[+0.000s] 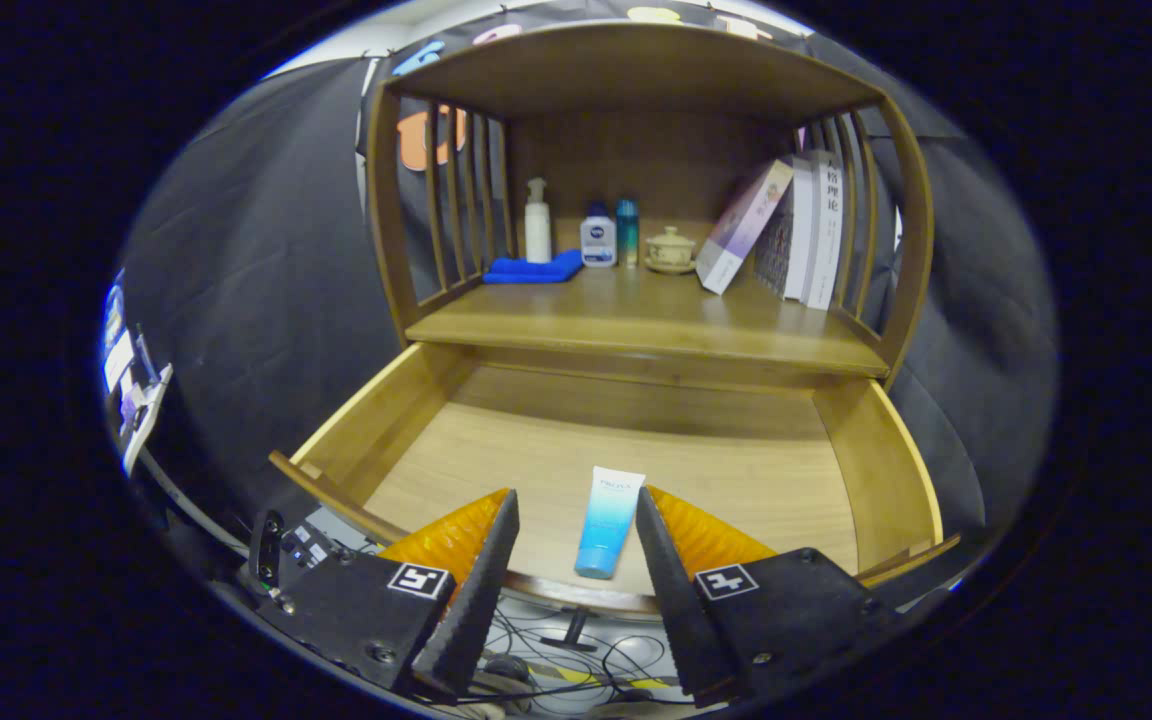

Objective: Pull open the drawer, take out the items inside it, and place them on the countertop above the cabinet.

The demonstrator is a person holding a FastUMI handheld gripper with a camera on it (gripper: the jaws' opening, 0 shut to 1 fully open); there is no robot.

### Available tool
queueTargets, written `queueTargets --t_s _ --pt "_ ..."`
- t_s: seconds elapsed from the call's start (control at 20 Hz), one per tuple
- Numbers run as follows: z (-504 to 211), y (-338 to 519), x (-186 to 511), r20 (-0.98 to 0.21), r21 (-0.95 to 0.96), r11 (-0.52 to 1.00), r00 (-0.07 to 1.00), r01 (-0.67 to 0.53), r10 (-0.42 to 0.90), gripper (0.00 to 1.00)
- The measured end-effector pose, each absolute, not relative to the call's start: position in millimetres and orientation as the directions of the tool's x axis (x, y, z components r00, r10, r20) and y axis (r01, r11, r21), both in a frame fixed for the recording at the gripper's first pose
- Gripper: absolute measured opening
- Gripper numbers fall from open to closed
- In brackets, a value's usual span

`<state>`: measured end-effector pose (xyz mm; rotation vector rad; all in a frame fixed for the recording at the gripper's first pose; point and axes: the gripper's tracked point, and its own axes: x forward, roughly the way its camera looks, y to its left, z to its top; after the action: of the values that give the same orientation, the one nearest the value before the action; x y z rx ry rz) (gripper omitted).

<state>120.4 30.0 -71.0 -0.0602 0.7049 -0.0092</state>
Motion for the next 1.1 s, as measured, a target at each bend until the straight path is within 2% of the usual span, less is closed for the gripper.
queueTargets --t_s 0.25,0.7,1.1 --pt "-88.2 22.7 147.6 -0.734 -0.084 0.996 0.677 -0.017 -0.050 0.75" --pt "-123.3 16.9 164.4 -0.887 -0.038 0.999 0.461 0.021 -0.043 0.75" --pt "-143.1 8.9 167.4 -0.955 -0.063 0.997 0.289 0.047 -0.074 0.74"
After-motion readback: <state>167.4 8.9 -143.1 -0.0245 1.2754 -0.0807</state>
